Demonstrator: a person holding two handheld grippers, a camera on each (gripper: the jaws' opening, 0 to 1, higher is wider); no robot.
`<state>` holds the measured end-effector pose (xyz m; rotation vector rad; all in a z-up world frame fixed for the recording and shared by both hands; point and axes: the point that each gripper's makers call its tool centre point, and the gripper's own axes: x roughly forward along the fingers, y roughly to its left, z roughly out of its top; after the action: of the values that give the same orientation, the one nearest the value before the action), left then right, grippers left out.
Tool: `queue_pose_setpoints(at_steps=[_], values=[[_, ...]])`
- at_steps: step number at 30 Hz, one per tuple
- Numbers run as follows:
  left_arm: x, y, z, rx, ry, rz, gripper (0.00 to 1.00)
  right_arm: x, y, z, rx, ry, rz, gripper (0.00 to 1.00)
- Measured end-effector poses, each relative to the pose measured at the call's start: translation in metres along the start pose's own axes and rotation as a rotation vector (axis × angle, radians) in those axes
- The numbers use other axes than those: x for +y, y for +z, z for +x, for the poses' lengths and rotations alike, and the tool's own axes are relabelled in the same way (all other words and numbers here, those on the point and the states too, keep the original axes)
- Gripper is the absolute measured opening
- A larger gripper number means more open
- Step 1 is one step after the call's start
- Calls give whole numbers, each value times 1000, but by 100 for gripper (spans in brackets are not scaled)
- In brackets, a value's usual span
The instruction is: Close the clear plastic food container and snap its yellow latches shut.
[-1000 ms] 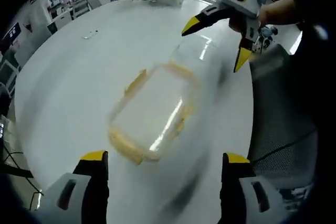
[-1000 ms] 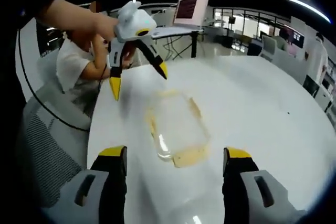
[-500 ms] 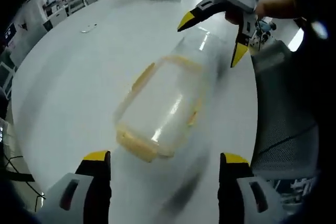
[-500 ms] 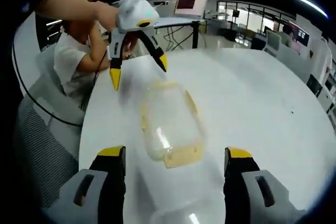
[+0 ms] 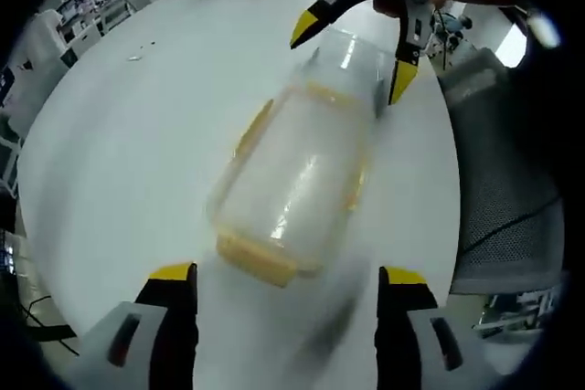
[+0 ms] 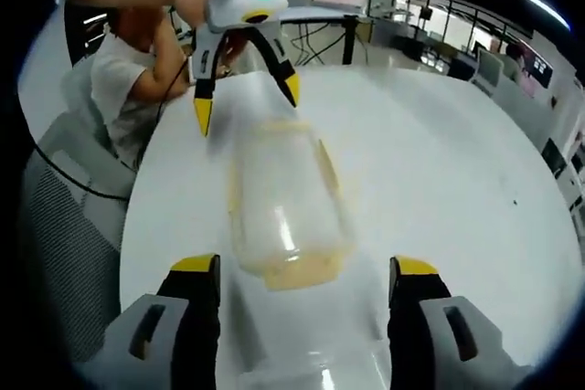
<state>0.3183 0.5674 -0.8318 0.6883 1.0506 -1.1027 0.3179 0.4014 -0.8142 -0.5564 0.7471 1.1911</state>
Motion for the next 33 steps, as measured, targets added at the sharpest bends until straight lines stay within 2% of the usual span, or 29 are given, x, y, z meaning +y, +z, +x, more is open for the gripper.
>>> queue_pose_setpoints(at_steps=[3,10,18,23,26,30,33], values=[[2,1,1,2,-2,8,76,4,-5,3,36,34,-4,73],[3,-2,4,42,-16,66,73,5,-12,7,87,40,-76,72],[11,-1,8,66,-5,123,68,5,-13,12,140,58,-128,61],[17,-1,9,97,8,194,61,5,-18,17,185,66,-136,58],[17,-2,11,108,9,208,60,5,-20,20,203,66,-138,57],[19,-1,12,116,10,235,57,6,-20,21,214,74,-144,49],[20,1,11,116,14,256,49,5,-23,22,229,74,-153,48]])
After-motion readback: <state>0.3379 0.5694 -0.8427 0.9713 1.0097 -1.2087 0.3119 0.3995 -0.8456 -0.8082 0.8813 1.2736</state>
